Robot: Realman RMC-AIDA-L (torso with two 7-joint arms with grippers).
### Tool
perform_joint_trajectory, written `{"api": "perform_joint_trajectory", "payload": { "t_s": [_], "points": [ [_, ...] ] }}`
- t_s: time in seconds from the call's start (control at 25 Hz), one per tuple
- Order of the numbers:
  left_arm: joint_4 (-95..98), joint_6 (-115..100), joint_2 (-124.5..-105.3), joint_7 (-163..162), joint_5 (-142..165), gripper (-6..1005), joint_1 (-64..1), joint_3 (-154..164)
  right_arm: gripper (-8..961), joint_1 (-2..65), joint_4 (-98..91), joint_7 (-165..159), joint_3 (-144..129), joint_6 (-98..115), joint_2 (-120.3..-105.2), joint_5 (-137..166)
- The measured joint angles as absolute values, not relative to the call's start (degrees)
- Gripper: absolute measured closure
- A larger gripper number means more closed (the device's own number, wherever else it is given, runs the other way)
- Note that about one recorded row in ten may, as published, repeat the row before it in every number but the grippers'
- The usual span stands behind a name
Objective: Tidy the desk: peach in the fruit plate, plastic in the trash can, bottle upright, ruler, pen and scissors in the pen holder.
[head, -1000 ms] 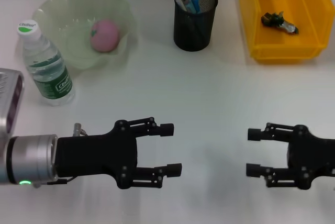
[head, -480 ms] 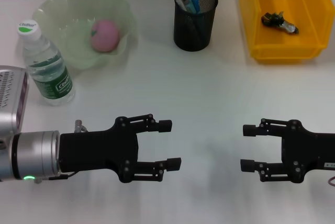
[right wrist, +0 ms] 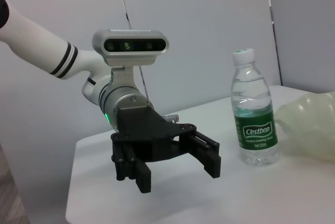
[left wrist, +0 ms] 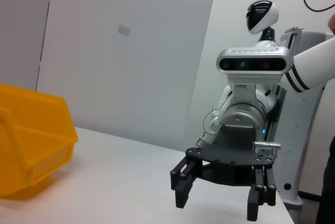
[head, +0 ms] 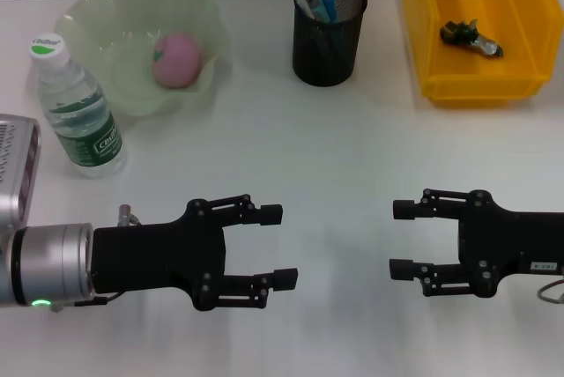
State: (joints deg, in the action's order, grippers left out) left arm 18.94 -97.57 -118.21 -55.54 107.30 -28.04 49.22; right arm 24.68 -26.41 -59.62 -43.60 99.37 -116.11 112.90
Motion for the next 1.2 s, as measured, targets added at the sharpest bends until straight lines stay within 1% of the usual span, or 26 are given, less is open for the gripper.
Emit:
{"api": "perform_joint_trajectory", "payload": {
  "t_s": [0.96,1.2],
  "points": [
    [19.4,-97.6,-118.25,-55.0,107.5,198,-28.1,49.2,189,25.7,-26.5,-59.3,-43.5,97.9,-116.51,112.8],
    [19.4,-97.7,-118.37,-55.0,107.3,198,-28.0,49.3,188,25.8,-26.5,-59.2,-43.4,97.6,-116.36,113.0]
  ]
}}
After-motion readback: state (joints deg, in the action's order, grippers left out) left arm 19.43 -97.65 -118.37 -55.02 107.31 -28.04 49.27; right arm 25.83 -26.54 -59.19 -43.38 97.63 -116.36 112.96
